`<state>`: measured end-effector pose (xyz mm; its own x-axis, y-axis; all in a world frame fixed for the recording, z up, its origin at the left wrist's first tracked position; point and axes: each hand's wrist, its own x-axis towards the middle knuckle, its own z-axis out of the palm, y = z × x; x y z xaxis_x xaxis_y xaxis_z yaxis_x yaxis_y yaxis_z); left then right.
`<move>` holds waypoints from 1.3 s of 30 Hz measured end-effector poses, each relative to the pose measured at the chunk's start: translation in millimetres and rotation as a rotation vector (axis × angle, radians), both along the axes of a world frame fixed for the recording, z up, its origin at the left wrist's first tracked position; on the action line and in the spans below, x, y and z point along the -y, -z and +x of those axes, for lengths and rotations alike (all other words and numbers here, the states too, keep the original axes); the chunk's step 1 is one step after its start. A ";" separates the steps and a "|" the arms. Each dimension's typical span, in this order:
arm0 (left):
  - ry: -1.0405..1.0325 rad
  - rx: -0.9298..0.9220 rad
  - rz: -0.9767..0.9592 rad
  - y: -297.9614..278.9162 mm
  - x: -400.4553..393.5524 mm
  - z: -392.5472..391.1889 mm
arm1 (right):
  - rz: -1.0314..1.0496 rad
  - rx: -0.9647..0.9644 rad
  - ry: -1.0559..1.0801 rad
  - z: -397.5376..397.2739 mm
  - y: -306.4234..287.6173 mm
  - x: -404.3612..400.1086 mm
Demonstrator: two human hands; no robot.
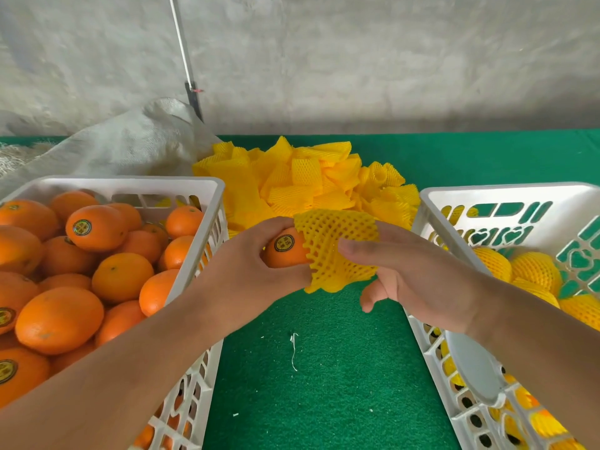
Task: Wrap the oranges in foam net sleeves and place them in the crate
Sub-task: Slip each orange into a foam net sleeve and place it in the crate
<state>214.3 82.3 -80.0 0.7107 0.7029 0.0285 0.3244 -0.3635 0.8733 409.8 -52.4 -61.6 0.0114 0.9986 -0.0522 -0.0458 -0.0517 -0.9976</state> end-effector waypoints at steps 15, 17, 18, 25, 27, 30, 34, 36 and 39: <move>-0.094 -0.018 0.173 0.7 -2.5 -0.4 | -0.006 -0.170 -0.042 4.0 4.2 -1.7; -0.071 -0.035 0.177 -0.8 -1.1 -0.5 | -0.015 -0.139 -0.069 3.7 5.0 -1.0; -0.060 -0.042 0.187 -1.2 -0.1 -0.4 | -0.021 -0.115 -0.089 3.5 5.4 -0.6; -0.099 0.017 0.163 -3.8 2.3 0.1 | -0.018 -0.139 -0.060 2.1 5.1 -1.9; -0.113 0.052 0.141 -5.5 3.1 0.1 | -0.024 -0.197 -0.016 2.0 4.1 -2.5; -0.110 0.121 0.073 -8.3 4.4 -0.3 | -0.055 -0.275 0.048 1.8 2.0 -4.1; -0.085 0.231 -0.030 -8.5 2.6 0.5 | -0.049 -0.393 0.059 4.0 0.0 -5.0; -0.062 0.256 -0.062 -7.8 1.4 0.8 | -0.017 -0.368 -0.042 3.6 -2.7 -4.3; -0.039 0.268 -0.076 -6.3 -1.0 0.4 | -0.017 -0.397 -0.109 6.6 -0.5 -3.3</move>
<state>214.7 83.4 -73.6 0.6572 0.7370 0.1579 0.0902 -0.2850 0.9543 416.4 -49.1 -61.1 -0.1185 0.9918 -0.0475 -0.4199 -0.0934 -0.9027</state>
